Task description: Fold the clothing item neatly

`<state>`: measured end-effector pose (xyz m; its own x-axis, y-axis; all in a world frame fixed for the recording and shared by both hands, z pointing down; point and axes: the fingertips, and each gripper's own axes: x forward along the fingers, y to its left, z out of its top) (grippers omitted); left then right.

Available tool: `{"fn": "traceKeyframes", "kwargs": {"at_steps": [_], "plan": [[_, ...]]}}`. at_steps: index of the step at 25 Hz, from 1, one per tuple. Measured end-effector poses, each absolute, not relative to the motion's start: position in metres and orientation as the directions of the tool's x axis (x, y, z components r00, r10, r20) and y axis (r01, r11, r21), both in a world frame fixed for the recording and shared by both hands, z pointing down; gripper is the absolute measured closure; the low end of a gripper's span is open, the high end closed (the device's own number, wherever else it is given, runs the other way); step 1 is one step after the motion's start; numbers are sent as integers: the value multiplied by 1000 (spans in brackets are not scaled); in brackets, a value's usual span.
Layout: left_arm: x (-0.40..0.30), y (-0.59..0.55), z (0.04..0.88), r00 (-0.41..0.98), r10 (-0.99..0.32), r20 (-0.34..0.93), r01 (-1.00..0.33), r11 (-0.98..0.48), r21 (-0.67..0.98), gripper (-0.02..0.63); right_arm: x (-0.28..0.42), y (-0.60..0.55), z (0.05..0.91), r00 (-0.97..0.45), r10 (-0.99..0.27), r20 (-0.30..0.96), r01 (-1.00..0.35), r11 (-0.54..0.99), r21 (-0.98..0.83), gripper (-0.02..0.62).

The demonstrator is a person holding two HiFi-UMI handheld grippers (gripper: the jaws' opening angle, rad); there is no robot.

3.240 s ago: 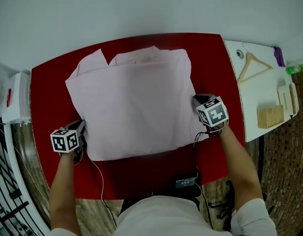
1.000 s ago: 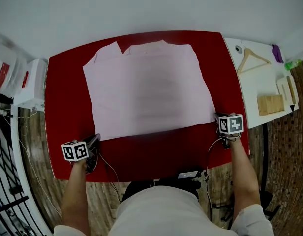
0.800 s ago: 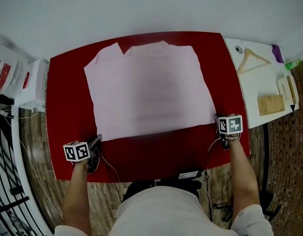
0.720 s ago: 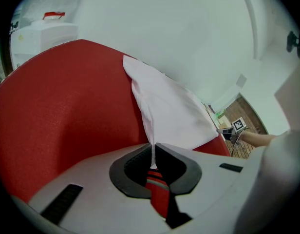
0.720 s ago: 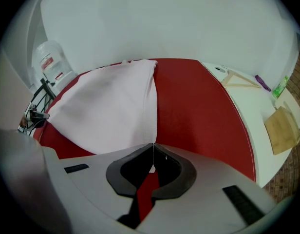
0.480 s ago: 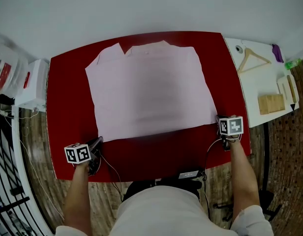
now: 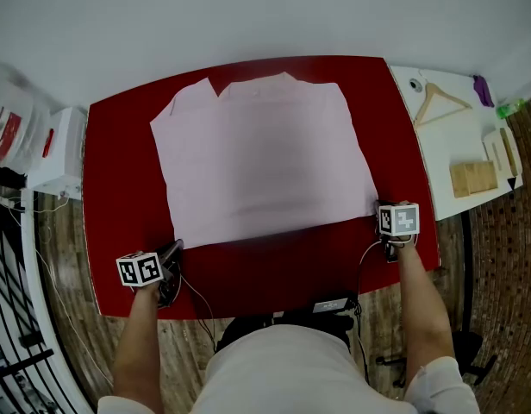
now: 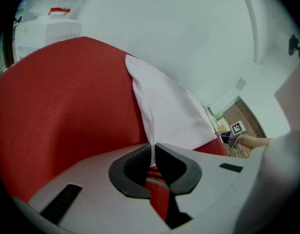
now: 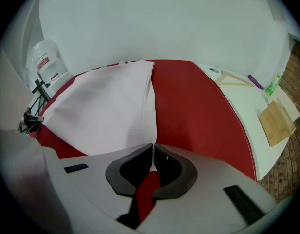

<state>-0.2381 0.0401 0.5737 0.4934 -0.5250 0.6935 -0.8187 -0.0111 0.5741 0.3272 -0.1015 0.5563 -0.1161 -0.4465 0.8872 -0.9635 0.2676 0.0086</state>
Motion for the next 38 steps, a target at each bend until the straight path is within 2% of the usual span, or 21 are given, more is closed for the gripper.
{"fn": "traceKeyframes", "kwargs": {"at_steps": [10,16,28,38], "plan": [[-238,45,570,498,-551,669,-811,-24,584,563,320,-103,541,-150,-504,851,-955,297,7,574],[-237,45,572,497,-540,680,-816,-23,578,565,337,-92,556,-31,-461,887,-963,250,96,574],[-248,53,541,497,-624,603,-806,-75,587,563,313,-99,505,-82,-600,796,-974,216,63,574],[-243,52,505,526,-683,507,-798,-190,572,565,271,-92,477,-142,-658,740,-969,246,32,574]]}}
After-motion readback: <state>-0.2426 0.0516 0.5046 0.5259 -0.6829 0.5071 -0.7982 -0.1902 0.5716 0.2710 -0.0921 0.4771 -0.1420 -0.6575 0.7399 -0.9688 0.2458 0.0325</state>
